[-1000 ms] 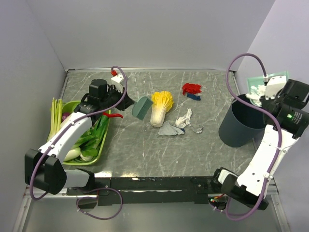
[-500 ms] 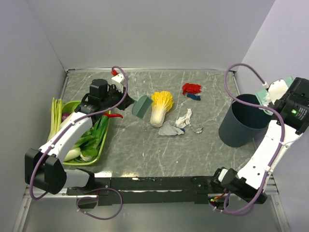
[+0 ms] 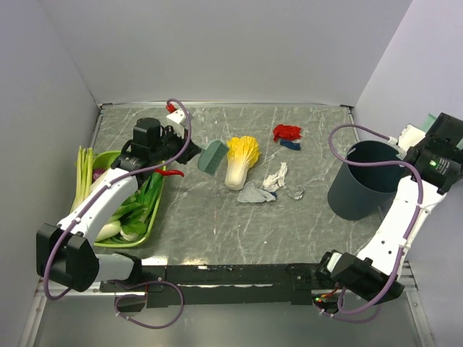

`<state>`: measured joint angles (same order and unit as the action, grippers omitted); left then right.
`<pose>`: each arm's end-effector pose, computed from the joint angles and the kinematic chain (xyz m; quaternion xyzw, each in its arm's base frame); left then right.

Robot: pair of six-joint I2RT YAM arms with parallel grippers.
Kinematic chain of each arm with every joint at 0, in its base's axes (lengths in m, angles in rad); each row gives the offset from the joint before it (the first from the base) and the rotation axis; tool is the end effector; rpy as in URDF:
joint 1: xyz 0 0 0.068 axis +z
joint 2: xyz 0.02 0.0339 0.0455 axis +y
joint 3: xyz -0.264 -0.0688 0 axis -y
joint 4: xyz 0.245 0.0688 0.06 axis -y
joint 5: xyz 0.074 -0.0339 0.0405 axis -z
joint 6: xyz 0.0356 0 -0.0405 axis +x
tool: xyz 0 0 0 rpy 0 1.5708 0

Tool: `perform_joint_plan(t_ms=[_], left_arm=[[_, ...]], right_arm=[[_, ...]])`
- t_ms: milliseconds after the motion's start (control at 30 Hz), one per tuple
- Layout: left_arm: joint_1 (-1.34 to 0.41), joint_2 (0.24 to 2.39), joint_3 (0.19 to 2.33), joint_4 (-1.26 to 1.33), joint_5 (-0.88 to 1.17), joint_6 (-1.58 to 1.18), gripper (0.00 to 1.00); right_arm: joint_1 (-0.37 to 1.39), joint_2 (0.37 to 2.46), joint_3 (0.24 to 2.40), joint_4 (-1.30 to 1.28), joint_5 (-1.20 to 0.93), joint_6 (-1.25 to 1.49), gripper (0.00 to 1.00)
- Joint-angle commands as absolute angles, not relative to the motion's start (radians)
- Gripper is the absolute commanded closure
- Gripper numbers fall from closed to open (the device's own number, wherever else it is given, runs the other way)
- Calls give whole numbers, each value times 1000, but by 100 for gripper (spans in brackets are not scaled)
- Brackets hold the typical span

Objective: Sweep away the paper scraps from the table

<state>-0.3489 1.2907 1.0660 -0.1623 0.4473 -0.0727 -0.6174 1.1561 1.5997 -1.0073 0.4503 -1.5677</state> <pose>0.2743 -0.1162 0.3311 0.2340 0.7845 -0.2938 0.4935 0.1531 -0.1277 0.4578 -0.2948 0.8085 -0.5076 0.0429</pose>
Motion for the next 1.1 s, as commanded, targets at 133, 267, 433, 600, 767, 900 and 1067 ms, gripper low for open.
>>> perform_joint_plan(t_ms=[133,267,433,600,767,900,1067], left_arm=[[-357,1270,1094,-129,463,-57,99],[-359,1269,1095,-137,468,-55,99],[-359,1276,1118,-156,463,-37,99],[-359,1278,1121,-156,460,-34,99],[-359,1270,1121,-155,453,-25,99],[-359,1267,1158,-161,395,50,99],[-359,1269,1192,-80,160,228,99]], right_arm=[[-592,1098,1503,-772,485,-1748,100],[-578,1069,1428,-677,465,-1807,100],[-577,1045,1377,-594,445,-1862,100],[-577,1084,1434,-655,454,-1787,100],[-522,1123,1581,-820,411,-1593,100],[-370,1210,1762,-1029,380,-1220,100],[-63,1360,2038,-1439,212,-703,100]])
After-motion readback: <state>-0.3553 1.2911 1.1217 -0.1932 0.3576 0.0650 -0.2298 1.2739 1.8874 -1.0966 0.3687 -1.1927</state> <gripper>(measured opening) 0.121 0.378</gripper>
